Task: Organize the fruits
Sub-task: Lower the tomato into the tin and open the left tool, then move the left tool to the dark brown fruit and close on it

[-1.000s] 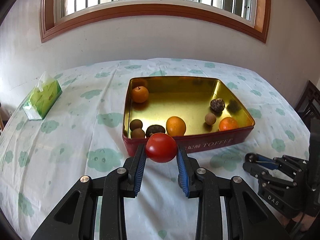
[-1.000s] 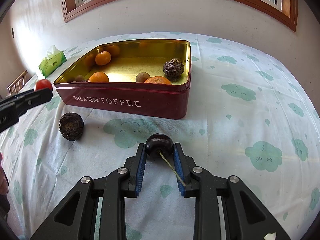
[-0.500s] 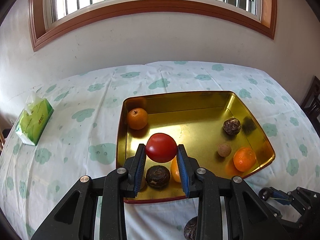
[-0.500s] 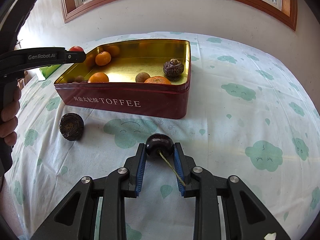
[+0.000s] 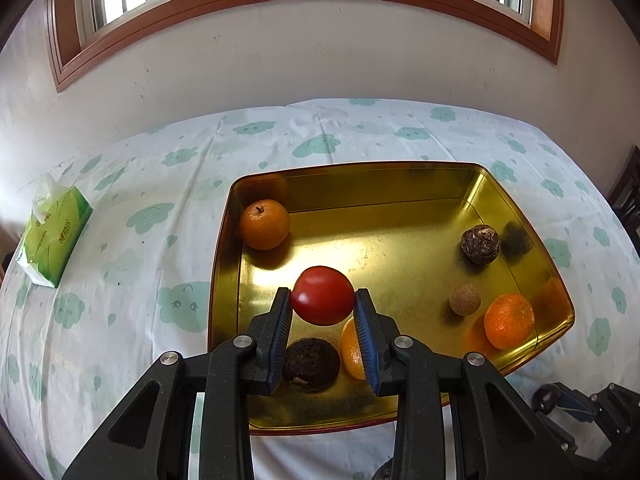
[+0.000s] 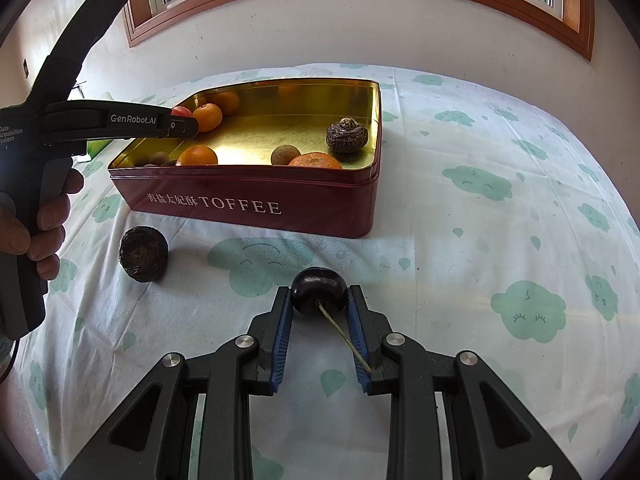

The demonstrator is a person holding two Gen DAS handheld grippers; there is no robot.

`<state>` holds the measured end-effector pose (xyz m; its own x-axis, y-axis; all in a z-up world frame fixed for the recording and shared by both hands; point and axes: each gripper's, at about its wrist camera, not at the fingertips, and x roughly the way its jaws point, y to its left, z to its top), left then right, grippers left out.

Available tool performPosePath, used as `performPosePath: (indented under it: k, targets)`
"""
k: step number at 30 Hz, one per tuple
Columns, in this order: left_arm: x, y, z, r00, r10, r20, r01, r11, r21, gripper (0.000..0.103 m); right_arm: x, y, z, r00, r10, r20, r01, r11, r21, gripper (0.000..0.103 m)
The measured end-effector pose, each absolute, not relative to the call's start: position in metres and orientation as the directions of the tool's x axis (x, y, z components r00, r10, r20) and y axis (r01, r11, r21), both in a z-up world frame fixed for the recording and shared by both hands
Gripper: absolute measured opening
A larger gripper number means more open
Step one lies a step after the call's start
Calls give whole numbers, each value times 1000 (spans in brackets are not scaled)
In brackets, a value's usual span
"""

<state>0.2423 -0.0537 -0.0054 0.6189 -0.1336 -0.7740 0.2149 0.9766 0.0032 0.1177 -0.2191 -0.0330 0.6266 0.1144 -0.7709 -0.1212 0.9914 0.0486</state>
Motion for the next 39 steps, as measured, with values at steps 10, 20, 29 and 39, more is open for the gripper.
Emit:
performPosePath:
  k: [10, 20, 29, 39]
  targets:
    - [234, -49, -2, 634, -138, -761, 214, 977, 2, 55, 117, -219, -33, 627, 114, -771, -121, 991, 48, 26]
    - [197, -30, 11, 667, -130, -733, 190, 982, 0, 55, 117, -219, -33, 627, 106, -772, -121, 992, 38, 26]
    - [150, -9, 4, 674, -99, -732, 202, 978, 54, 55, 117, -218, -33, 627, 98, -773, -121, 992, 27, 26]
    - [109, -14, -29, 606, -142, -783, 234, 972, 4, 55, 117, -218, -33, 628, 94, -773, -121, 992, 22, 26]
